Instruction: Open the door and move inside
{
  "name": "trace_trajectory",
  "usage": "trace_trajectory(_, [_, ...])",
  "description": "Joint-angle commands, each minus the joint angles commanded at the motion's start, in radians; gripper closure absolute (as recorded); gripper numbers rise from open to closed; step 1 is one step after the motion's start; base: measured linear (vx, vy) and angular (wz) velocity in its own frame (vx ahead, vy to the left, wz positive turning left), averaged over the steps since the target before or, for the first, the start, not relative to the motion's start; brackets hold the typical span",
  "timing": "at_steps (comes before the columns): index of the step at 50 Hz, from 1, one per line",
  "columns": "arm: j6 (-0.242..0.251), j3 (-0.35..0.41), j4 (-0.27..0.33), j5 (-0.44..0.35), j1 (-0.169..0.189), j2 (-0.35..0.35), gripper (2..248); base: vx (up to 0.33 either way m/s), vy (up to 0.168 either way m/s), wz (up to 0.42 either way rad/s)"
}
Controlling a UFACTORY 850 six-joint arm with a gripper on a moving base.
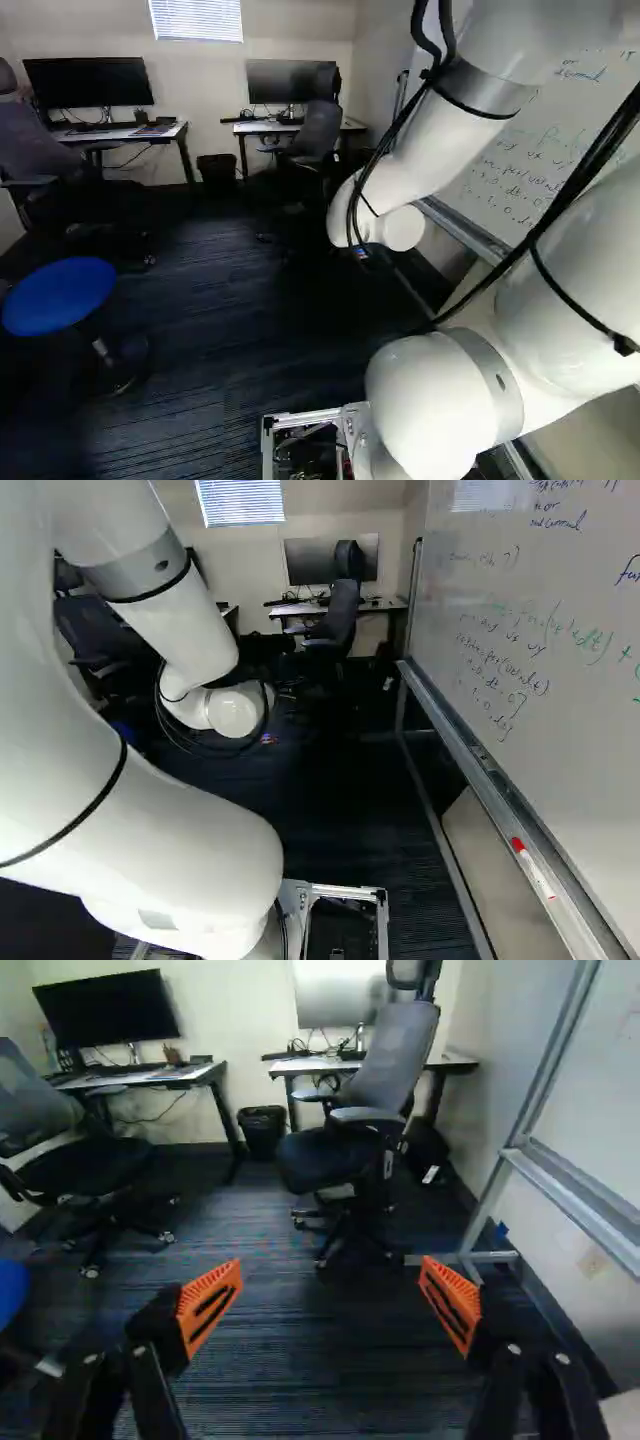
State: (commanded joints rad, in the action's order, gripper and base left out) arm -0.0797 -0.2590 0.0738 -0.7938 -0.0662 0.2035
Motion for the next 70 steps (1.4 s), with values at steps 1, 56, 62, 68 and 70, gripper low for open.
trace_trajectory(1, [0.003, 0.006, -0.002, -0.003, 0.002, 0.003, 3, 0.0, 0.0, 0.0])
trace_trajectory(56, [0.08, 0.172, -0.074, -0.079, 0.066, 0.076, 3, 0.0, 0.0, 0.0])
trace_trajectory(62, [0.08, 0.172, -0.074, -0.079, 0.066, 0.076, 3, 0.0, 0.0, 0.0])
trace_trajectory(68, [0.08, 0.172, -0.074, -0.079, 0.066, 0.076, 3, 0.0, 0.0, 0.0])
trace_trajectory(70, [0.08, 0.172, -0.074, -0.079, 0.066, 0.076, 3, 0.0, 0.0, 0.0])
